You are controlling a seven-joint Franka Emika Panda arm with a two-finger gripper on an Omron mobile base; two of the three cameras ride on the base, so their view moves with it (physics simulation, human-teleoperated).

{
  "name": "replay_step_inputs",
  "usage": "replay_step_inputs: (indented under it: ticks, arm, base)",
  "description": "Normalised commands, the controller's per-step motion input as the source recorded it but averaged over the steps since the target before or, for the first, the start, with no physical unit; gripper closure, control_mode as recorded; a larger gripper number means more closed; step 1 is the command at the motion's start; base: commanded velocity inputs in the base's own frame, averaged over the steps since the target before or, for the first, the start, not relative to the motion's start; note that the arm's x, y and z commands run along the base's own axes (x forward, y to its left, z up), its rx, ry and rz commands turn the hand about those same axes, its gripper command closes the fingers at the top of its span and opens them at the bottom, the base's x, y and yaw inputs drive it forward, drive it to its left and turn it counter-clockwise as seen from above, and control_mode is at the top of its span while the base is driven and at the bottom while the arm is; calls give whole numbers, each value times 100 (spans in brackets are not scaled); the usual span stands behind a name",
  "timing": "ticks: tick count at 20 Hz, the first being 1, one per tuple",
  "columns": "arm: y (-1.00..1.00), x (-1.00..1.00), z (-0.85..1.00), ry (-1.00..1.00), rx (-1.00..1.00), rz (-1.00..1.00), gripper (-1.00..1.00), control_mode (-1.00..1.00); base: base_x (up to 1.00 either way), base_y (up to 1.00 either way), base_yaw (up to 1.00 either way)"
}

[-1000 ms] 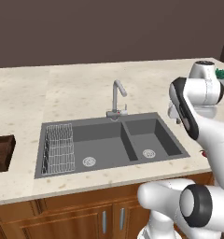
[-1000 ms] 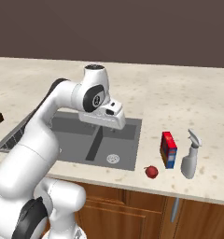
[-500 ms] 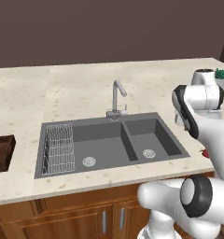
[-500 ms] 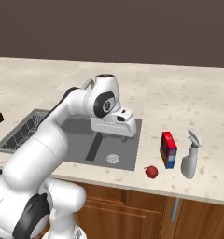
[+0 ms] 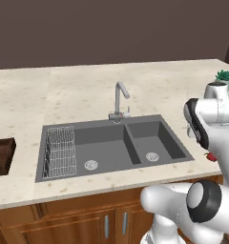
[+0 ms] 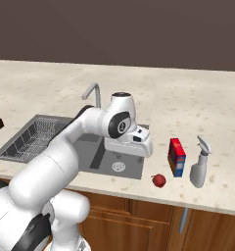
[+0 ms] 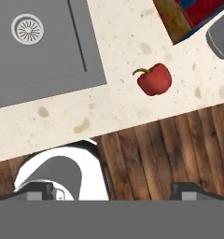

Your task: Pick up all produce items and place them in the sink. Turn on the sink faucet to wash them. Then turn the sink off and put them in the tray.

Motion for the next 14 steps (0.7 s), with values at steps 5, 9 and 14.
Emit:
replay_step_inputs:
  ticks: [5,9,14]
  arm:
    - [-18,-5,-25,-4,-2,0,-100,-100]
    - [-17,0,-26,-6,-5,0,-100,-100]
    - [-21,0,-23,-7,-3,0,-100,-100]
  base:
    - [0,0,0]
    - [0,0,0]
    - [0,0,0]
